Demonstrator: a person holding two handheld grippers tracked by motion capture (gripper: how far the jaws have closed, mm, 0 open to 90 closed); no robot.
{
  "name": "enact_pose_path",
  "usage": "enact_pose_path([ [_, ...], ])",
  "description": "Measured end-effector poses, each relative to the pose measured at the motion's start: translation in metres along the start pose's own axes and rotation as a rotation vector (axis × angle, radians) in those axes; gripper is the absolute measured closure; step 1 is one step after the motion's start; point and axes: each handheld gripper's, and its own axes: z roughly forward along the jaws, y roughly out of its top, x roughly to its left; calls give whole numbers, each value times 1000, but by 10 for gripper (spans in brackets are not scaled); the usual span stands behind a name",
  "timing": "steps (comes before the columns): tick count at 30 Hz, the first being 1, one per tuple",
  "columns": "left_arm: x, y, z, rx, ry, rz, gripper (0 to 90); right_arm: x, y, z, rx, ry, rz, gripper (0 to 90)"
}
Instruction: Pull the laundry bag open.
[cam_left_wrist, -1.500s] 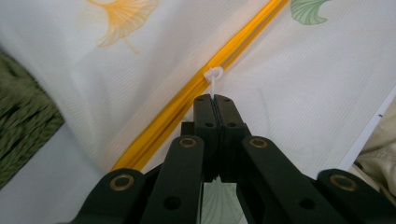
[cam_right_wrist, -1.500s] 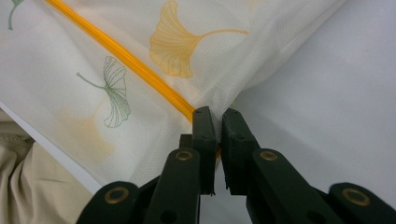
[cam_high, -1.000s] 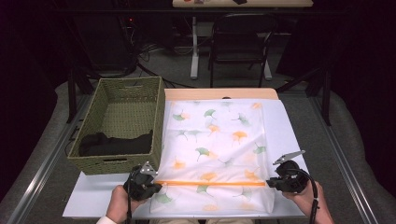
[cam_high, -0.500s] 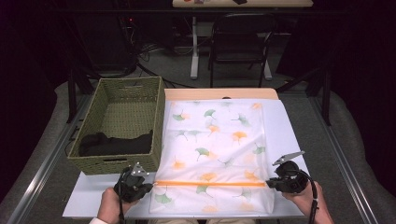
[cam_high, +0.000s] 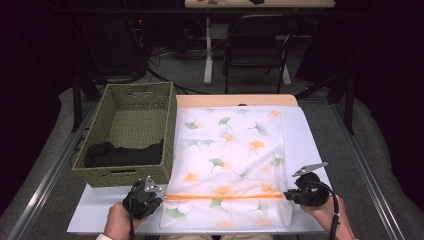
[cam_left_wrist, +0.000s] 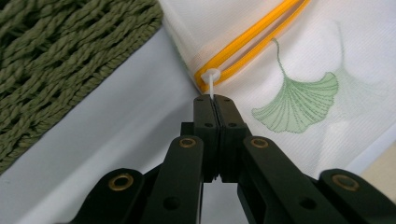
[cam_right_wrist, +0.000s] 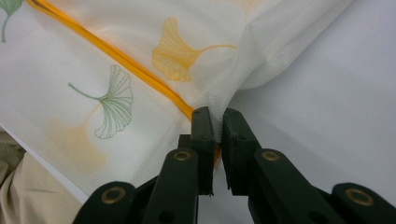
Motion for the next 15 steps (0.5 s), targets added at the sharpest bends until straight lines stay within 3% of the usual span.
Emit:
enact_pose_path([
  [8,-8,3,1,1,-20,21,863,3,0,3,26,-31,-50,788],
  [15,-15,7,8,18,-74,45,821,3,1,0,31,9,-41,660],
])
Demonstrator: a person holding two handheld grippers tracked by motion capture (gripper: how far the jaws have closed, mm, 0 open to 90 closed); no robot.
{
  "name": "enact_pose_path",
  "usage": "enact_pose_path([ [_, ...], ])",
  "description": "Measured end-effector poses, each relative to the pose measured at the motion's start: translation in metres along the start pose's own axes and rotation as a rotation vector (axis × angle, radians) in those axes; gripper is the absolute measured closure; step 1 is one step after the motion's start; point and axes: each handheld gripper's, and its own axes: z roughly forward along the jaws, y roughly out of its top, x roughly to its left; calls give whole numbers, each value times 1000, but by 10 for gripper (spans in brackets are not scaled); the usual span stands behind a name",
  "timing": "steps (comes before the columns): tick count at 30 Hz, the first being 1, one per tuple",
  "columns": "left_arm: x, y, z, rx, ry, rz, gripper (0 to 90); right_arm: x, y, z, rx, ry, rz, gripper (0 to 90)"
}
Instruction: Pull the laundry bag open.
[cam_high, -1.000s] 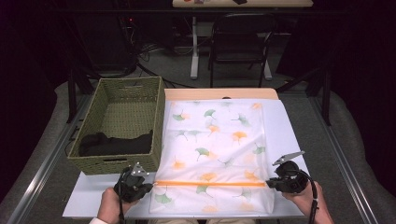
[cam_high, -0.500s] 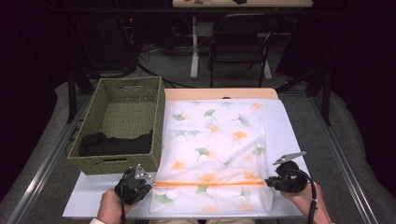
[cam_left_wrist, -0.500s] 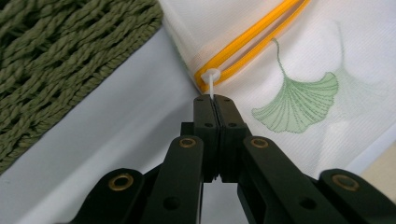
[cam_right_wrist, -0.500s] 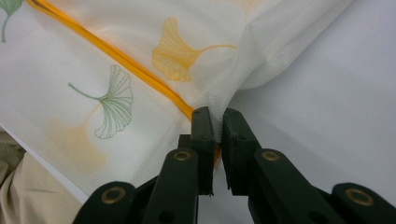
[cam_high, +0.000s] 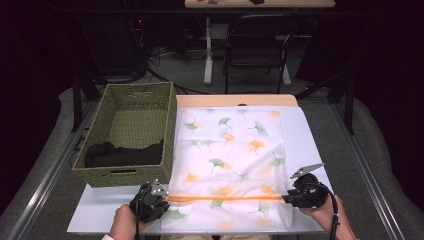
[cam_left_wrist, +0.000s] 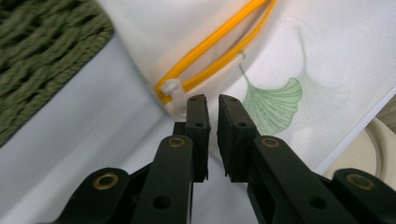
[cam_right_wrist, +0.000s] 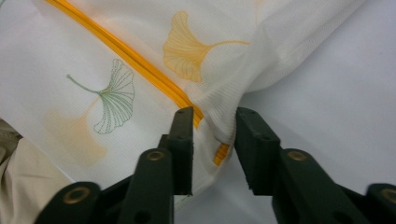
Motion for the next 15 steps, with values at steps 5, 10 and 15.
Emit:
enact_pose_path([
  [5,-3,1,1,21,-29,10,745,-1,1,-7,-16,30,-12,438],
  [10,5,-7,-9,-8,-38,-22,489,0,3,-15,-59,33,-13,215],
  [15,13,-17,-21,-32,23,-52,310,4,8,-15,-95,28,-45,121],
])
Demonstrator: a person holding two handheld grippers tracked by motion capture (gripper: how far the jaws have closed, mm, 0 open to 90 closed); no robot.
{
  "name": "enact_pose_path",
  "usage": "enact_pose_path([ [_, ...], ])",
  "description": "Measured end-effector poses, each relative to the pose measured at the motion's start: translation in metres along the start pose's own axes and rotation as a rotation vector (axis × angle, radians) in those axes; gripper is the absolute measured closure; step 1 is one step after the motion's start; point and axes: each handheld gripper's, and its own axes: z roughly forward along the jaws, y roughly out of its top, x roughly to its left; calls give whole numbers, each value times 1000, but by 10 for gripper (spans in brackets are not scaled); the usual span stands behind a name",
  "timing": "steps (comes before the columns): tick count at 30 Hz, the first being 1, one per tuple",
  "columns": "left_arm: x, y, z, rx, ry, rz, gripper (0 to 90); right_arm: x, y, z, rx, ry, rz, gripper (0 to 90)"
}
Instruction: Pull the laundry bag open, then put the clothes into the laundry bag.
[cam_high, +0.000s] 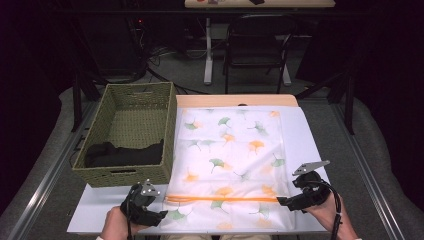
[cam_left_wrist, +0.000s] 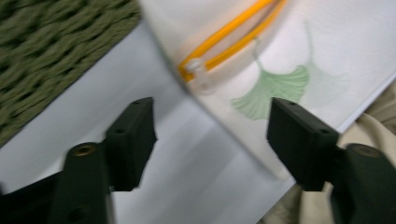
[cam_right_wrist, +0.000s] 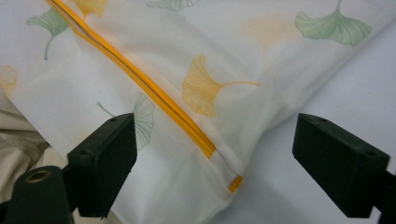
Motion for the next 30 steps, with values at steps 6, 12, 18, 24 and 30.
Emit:
enact_pose_path([
  [6,13,-6,-10,-24,70,-61,157,7,2,8,1,9,-24,0],
  [12,20,-7,-9,-20,69,-83,94,8,2,8,-25,7,-31,0],
  [18,23,-8,-11,-18,57,-95,31,9,3,9,-22,-1,-48,0],
  [24,24,-9,-11,-17,49,-97,17,9,3,7,-20,-18,-57,0],
  [30,25,-10,-10,-23,44,-99,5,13,6,8,-24,-30,-81,0],
])
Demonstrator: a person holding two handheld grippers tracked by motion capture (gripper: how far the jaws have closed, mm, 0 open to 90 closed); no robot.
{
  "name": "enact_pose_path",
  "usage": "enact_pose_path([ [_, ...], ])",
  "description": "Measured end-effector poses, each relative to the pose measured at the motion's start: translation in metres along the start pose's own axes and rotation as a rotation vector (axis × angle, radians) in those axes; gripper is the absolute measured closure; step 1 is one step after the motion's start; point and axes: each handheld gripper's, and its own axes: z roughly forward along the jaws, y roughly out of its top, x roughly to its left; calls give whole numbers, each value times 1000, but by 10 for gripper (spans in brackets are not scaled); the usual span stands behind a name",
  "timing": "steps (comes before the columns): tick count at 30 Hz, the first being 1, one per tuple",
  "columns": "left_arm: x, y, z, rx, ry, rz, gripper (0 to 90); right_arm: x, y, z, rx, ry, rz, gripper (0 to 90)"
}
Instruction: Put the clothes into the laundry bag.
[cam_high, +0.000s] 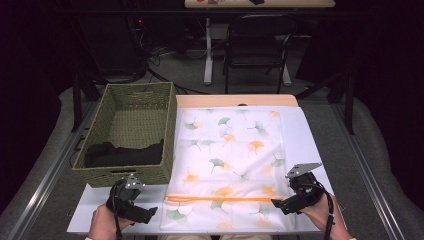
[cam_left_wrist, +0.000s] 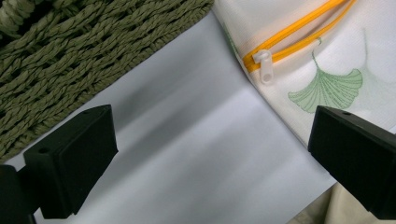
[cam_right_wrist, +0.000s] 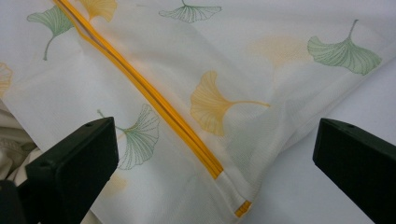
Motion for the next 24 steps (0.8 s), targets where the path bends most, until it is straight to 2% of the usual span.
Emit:
enact_pose_path([
  [5,-3,1,0,-11,-21,21,0,4,4,1,10,-6,-24,0],
  [12,-1,2,2,-11,-27,29,0,9,12,4,1,-13,-52,13],
  [16,-1,2,3,-16,-44,38,3,14,19,8,-4,-16,-74,26],
  [19,-3,2,1,-37,-35,52,13,17,24,11,-2,-17,-94,32],
  [24,-4,3,1,-42,-28,53,17,22,32,18,5,-13,-118,68],
])
